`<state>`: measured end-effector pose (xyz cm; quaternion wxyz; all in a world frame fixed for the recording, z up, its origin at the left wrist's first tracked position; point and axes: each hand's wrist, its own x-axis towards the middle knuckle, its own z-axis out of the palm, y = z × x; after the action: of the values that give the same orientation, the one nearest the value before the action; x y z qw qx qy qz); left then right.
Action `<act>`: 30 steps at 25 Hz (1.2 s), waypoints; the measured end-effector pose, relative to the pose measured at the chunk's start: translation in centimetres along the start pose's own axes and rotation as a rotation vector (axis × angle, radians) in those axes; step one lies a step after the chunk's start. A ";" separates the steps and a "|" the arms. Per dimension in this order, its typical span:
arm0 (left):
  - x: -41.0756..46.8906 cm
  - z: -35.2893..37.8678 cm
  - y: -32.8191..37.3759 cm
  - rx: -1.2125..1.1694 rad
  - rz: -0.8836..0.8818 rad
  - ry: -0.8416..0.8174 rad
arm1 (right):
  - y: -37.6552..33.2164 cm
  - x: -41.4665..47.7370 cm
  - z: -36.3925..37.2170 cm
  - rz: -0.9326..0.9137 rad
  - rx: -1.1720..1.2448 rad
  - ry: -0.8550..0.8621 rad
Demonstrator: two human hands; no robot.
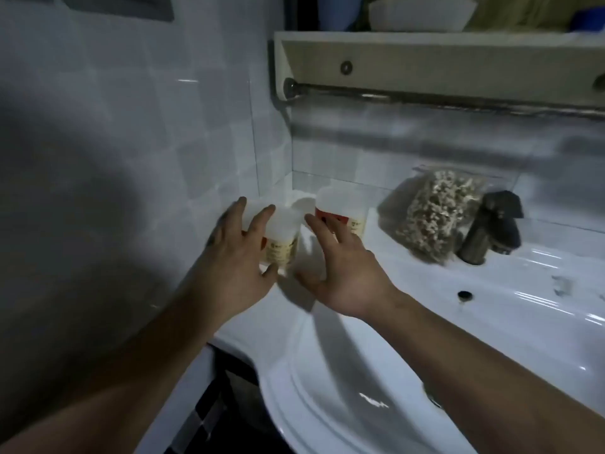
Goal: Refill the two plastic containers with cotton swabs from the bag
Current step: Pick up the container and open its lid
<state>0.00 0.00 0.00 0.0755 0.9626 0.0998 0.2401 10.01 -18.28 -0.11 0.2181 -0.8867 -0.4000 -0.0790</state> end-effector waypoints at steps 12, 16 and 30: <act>1.5 1.7 -1.1 -0.267 -0.029 0.054 | 0.0 3.7 2.6 0.041 0.400 0.073; 0.9 2.0 2.3 -0.455 -0.031 0.032 | 2.8 -0.1 0.0 0.120 0.466 0.125; 2.4 7.3 17.5 -1.012 -0.133 -0.627 | 13.8 -14.6 -6.1 0.445 0.772 0.151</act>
<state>8.30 -17.13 -1.91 0.5654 0.8237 0.0062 -0.0428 10.74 -38.94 -3.74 0.5731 -0.7965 -0.1828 0.0604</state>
